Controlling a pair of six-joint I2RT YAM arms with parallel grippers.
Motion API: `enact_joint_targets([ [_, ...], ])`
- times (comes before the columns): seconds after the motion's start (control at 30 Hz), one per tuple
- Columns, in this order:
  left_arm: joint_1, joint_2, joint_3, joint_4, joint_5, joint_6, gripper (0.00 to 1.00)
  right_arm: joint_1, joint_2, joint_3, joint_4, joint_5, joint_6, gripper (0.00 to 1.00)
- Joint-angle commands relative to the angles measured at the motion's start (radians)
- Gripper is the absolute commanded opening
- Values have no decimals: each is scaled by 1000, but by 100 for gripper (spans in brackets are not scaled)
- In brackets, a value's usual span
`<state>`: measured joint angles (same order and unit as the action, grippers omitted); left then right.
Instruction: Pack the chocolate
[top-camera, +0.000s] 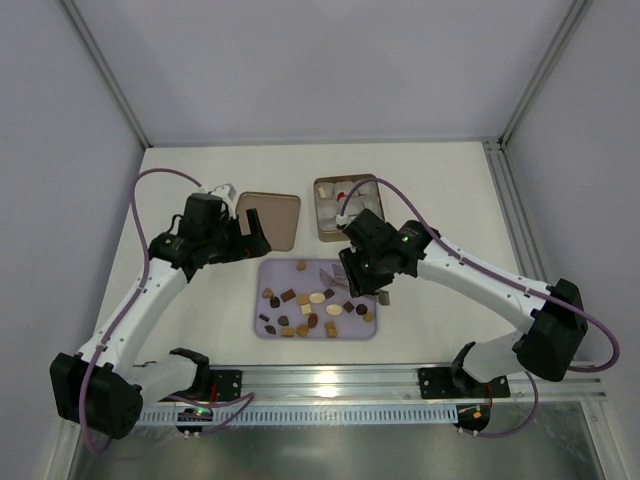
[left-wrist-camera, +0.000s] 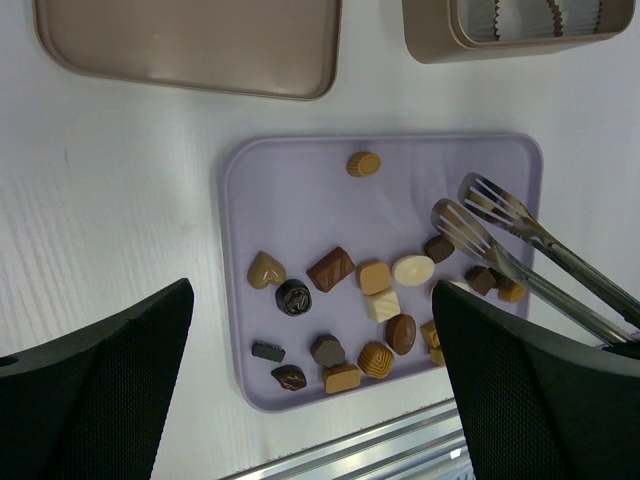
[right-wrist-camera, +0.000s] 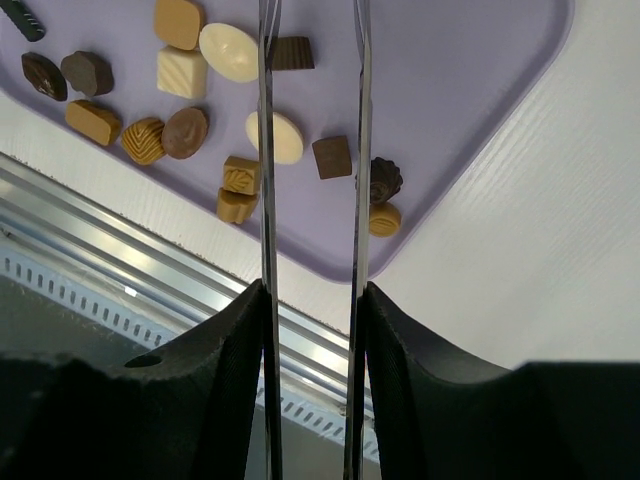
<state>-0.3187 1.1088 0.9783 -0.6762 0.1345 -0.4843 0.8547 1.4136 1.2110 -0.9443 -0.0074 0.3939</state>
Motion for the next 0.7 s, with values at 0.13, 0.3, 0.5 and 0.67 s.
enact_joint_targets([
  [0.13,-3,9,-1,-3,10,23,100,15,-41,-11,24,-34,0,45],
  [0.3,-2,6,-4,-2,13,23,100,21,-25,-18,22,-39,-1,44],
  [0.5,-2,8,-4,-3,14,21,100,33,-18,-16,1,-39,-4,44],
  [0.67,-2,10,-4,-3,17,23,100,38,-16,-19,-16,-28,-4,44],
])
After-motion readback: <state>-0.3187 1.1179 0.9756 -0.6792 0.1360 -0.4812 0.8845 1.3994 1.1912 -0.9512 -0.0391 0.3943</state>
